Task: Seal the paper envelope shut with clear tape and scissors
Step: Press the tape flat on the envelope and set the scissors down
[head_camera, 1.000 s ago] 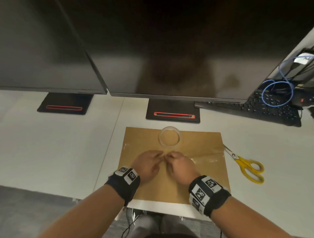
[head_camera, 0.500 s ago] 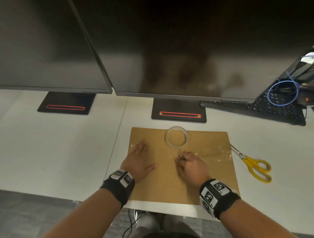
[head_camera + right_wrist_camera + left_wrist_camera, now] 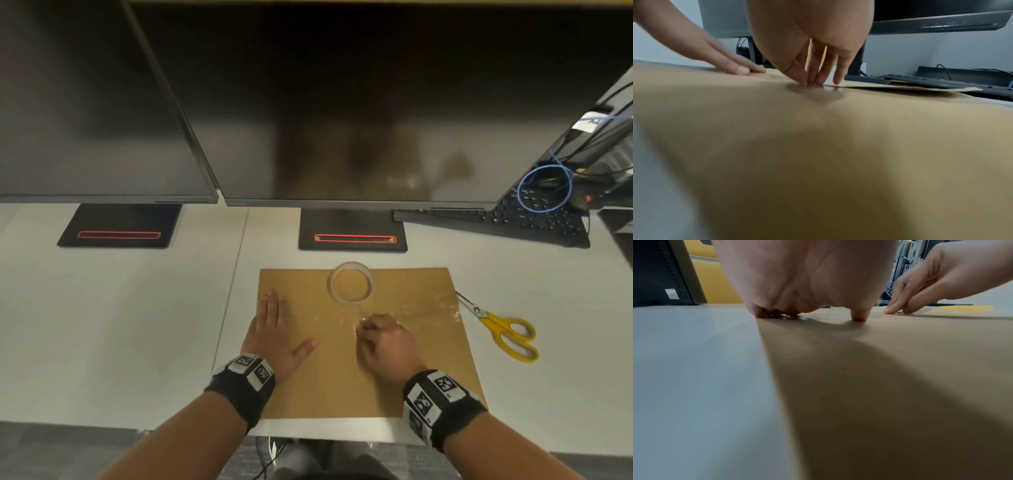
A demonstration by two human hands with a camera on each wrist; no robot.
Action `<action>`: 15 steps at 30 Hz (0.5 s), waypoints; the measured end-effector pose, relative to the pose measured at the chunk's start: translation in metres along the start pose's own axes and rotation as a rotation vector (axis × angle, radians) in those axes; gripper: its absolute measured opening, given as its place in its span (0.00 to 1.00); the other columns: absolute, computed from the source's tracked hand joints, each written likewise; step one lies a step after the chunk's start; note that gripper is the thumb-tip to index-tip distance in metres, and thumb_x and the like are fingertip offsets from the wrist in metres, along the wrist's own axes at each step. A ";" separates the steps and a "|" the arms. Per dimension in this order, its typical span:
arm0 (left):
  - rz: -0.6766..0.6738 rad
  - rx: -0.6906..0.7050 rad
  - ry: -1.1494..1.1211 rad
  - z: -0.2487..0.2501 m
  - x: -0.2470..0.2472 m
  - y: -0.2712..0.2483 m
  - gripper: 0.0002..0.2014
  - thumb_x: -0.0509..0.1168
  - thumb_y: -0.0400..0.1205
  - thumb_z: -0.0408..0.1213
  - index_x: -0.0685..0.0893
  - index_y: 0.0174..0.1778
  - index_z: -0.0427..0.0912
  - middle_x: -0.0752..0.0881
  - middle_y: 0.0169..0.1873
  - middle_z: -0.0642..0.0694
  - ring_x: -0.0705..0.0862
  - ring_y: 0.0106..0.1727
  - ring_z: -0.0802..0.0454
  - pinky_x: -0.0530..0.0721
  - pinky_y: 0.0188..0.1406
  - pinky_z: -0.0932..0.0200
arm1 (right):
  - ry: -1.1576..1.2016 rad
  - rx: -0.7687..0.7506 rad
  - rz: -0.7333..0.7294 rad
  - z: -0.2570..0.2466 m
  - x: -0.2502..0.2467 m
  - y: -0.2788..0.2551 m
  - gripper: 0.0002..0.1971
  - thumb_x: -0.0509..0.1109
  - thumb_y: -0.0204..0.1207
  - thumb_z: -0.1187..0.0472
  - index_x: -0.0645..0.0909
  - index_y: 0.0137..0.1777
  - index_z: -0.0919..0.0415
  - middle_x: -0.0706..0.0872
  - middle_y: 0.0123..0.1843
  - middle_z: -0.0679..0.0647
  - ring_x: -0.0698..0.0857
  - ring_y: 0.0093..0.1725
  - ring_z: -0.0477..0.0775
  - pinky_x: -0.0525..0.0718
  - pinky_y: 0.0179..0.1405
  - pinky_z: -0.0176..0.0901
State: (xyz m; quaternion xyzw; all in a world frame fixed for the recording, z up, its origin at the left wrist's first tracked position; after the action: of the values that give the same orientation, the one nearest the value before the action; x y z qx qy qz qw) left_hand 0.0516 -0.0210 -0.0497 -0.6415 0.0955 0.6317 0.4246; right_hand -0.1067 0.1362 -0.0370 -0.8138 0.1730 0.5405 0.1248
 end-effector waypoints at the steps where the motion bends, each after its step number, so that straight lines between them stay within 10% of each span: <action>1: 0.002 -0.003 0.008 0.000 -0.002 -0.001 0.60 0.34 0.64 0.80 0.38 0.84 0.39 0.38 0.84 0.39 0.40 0.85 0.42 0.47 0.83 0.46 | 0.039 0.043 -0.014 0.001 -0.003 0.004 0.12 0.64 0.71 0.59 0.91 0.41 0.57 0.88 0.42 0.50 0.87 0.43 0.53 0.84 0.40 0.40; 6: 0.061 0.014 -0.014 0.006 -0.019 -0.003 0.47 0.54 0.75 0.70 0.47 0.84 0.46 0.45 0.85 0.46 0.46 0.85 0.46 0.46 0.83 0.41 | 0.283 0.301 0.152 0.010 -0.027 0.029 0.13 0.68 0.74 0.61 0.81 0.59 0.58 0.80 0.54 0.52 0.83 0.46 0.53 0.84 0.48 0.46; 9: 0.107 0.063 -0.070 0.012 -0.022 0.002 0.45 0.52 0.73 0.68 0.49 0.83 0.48 0.46 0.85 0.46 0.48 0.85 0.45 0.46 0.83 0.41 | 0.239 0.260 -0.011 0.014 -0.031 0.043 0.27 0.68 0.72 0.70 0.74 0.71 0.53 0.72 0.65 0.54 0.80 0.56 0.54 0.82 0.62 0.47; 15: 0.146 0.114 -0.153 0.030 -0.033 0.007 0.34 0.60 0.81 0.51 0.56 0.81 0.51 0.48 0.85 0.46 0.48 0.85 0.46 0.49 0.84 0.44 | 0.083 0.155 -0.133 0.027 -0.025 0.056 0.21 0.67 0.71 0.75 0.84 0.58 0.52 0.71 0.73 0.52 0.74 0.69 0.56 0.76 0.68 0.43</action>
State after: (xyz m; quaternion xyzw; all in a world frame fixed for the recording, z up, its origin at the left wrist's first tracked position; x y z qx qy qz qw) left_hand 0.0193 -0.0194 -0.0181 -0.5575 0.1452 0.7017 0.4192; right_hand -0.1621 0.0995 -0.0250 -0.8331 0.1650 0.4818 0.2159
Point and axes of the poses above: each hand's wrist, its own y-axis towards the middle knuckle, its own x-axis out of the palm, z = x × y, the point moved 1 cm from there along y, towards the middle knuckle
